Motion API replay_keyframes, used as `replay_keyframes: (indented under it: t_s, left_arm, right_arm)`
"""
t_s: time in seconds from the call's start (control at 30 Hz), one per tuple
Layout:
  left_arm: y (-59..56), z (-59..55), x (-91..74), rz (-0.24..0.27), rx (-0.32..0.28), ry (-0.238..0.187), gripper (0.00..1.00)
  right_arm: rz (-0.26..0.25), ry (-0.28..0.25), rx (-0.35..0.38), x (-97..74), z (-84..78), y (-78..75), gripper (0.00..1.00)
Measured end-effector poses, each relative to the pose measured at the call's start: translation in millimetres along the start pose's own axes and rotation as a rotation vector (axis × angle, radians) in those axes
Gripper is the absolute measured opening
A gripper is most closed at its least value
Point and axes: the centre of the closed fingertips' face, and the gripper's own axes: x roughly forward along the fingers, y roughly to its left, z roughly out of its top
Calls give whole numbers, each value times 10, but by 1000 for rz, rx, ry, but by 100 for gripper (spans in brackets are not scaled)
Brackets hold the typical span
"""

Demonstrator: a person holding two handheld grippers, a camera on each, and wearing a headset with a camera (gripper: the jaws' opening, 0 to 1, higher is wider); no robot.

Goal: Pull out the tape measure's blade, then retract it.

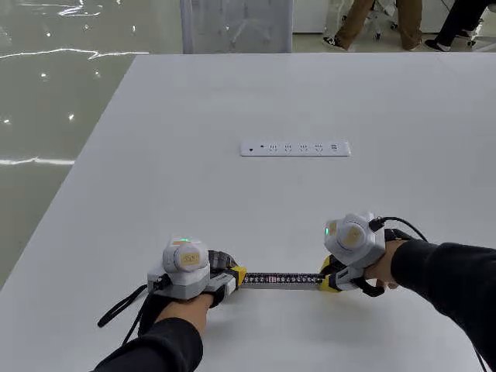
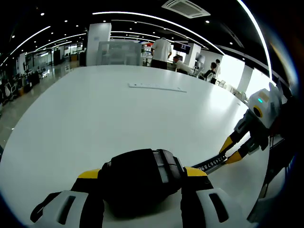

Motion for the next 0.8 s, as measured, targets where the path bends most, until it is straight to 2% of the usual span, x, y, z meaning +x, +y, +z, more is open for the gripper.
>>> replay_keyframes:
  t_s: [0.27,0.8]
  left_arm:
    - [-6,-2,-7,-2,-3,2,61]
    - [-2,-1,-8,-5,-5,3,62]
  right_arm:
    - [-1,-6,-20,28,59,-2,12]
    - [-12,-44,-1,105,194,34,12]
